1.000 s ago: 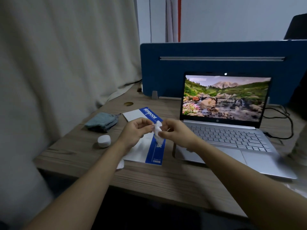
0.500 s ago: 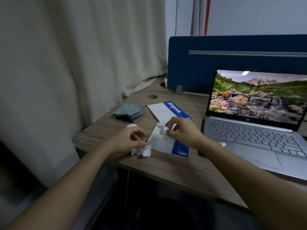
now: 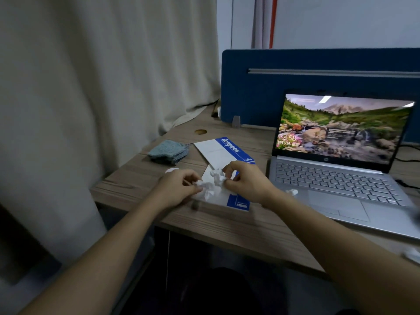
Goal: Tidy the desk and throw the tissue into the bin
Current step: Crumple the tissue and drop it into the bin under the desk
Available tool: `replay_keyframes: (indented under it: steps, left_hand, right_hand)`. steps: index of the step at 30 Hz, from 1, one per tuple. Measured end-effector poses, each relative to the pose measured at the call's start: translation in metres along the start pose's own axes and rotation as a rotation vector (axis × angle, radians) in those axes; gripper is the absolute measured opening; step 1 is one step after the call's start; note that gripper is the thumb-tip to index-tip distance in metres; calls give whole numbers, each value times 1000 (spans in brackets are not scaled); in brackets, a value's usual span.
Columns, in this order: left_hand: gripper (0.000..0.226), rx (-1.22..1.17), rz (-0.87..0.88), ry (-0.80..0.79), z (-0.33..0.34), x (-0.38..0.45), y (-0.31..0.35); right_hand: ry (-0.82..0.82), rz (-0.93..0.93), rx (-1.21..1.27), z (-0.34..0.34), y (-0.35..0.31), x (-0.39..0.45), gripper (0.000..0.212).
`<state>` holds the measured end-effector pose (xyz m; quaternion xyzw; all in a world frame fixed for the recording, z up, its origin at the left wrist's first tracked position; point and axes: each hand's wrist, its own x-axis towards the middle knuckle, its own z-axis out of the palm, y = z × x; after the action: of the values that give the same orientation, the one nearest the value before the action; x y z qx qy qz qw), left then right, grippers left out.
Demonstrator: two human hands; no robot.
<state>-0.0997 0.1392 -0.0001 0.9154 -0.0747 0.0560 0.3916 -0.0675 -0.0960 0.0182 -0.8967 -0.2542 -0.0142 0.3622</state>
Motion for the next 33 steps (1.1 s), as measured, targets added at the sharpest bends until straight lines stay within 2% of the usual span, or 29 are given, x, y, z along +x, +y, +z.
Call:
replay_keyframes:
  steps: [5, 14, 16, 18, 21, 28, 33]
  left_hand:
    - [9, -314, -49, 41, 22, 21, 42]
    - [16, -636, -131, -126, 63, 38, 96]
    - [15, -627, -73, -203, 70, 40, 104]
    - [27, -568, -19, -258, 78, 40, 113]
    - [35, -520, 22, -259, 90, 42, 123]
    - [32, -325, 171, -287, 123, 47, 157]
    - [28, -322, 229, -334, 161, 44, 189]
  right_hand:
    - [18, 14, 57, -14, 3, -8, 11]
    - [171, 43, -5, -44, 28, -25, 10]
    - [199, 49, -22, -51, 33, -30, 12]
    - [223, 62, 5, -59, 41, -37, 14]
    - [224, 66, 10, -71, 51, -48, 10]
    - [267, 105, -62, -114, 75, -91, 9]
    - [338, 196, -116, -145, 92, -137, 8]
